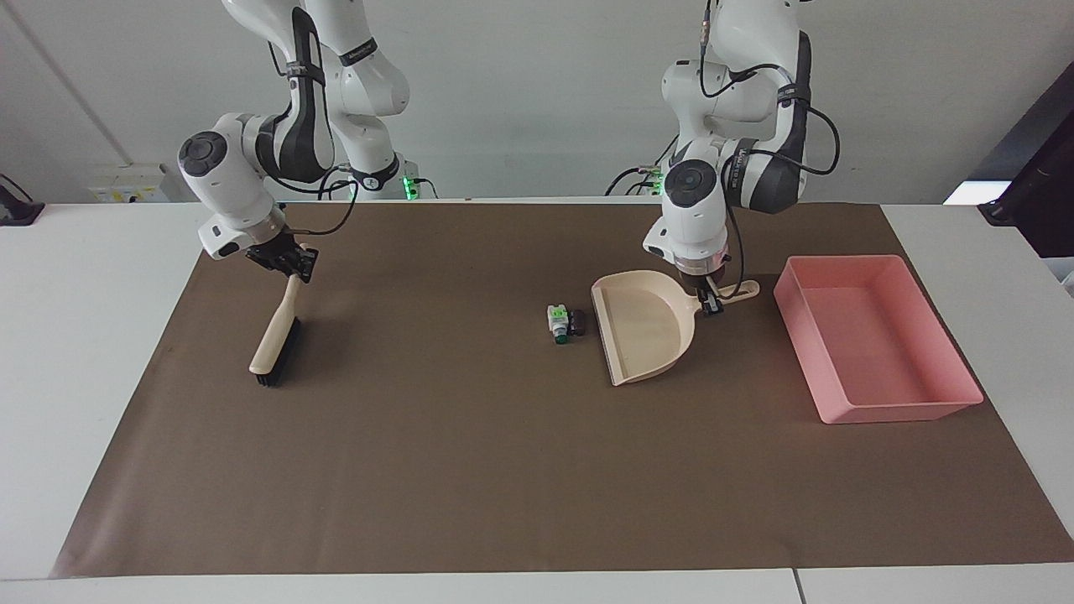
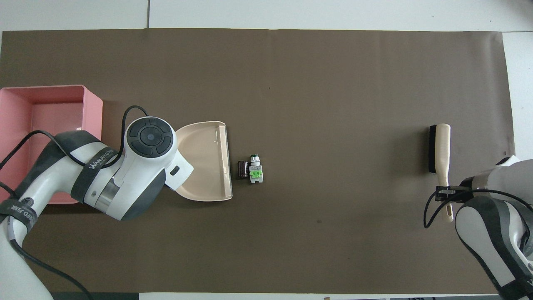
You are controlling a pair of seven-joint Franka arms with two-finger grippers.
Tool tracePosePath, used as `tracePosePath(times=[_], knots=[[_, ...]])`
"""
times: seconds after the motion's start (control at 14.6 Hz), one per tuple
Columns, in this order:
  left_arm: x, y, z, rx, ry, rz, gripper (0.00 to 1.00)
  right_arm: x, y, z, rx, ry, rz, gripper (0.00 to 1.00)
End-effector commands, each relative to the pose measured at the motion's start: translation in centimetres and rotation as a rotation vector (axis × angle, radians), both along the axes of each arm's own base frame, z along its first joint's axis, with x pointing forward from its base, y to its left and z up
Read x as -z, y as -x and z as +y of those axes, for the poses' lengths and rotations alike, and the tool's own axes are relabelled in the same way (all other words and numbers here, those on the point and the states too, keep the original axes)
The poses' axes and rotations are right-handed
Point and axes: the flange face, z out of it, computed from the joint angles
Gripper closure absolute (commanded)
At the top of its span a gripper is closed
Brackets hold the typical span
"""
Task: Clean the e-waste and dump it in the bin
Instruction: 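Lift the brush with the right gripper and carry it toward the dustpan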
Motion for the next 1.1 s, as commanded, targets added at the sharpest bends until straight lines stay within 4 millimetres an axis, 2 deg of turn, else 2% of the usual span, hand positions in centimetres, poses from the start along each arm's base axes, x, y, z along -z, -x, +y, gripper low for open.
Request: tracePosePath(times=[0.0, 0.21, 0.34, 0.48, 0.68, 0.82, 0.89, 1.03], knots=[[0.4, 1.3, -0.7, 0.012, -0.039, 0.003, 1.0, -4.3, -2.3, 3.4, -0.029, 0.001, 0.017, 1.0], [0.9, 1.8, -0.6, 0.025, -0.048, 0.006, 1.0, -7.2, -3.2, 9.6, -0.117, 0.01, 0.035, 1.0], [0.8, 2.1, -1.2, 0.034, -0.051, -0.003, 1.0, -7.4, -2.8, 13.7, -0.16, 0.02, 0.043, 1.0], [1.0, 2.3, -1.3, 0.031, -0.055, -0.002, 1.0, -7.2, -1.8, 18.9, -0.199, 0.036, 0.041, 1.0], [1.2, 2.5, -1.3, 0.01, -0.055, -0.011, 1.0, -5.4, 0.1, 28.0, -0.207, 0.061, 0.004, 1.0], [1.3, 2.6, -1.3, 0.011, -0.054, -0.01, 1.0, -3.8, 1.2, 32.4, -0.25, 0.054, -0.019, 1.0], [1.5, 2.7, -1.2, 0.011, -0.057, -0.006, 1.0, -3.2, 1.9, 34.3, -0.271, 0.036, -0.022, 1.0], [1.4, 2.9, -1.1, 0.012, -0.057, -0.005, 1.0, -2.2, 2.7, 36.4, -0.288, 0.031, -0.027, 1.0]])
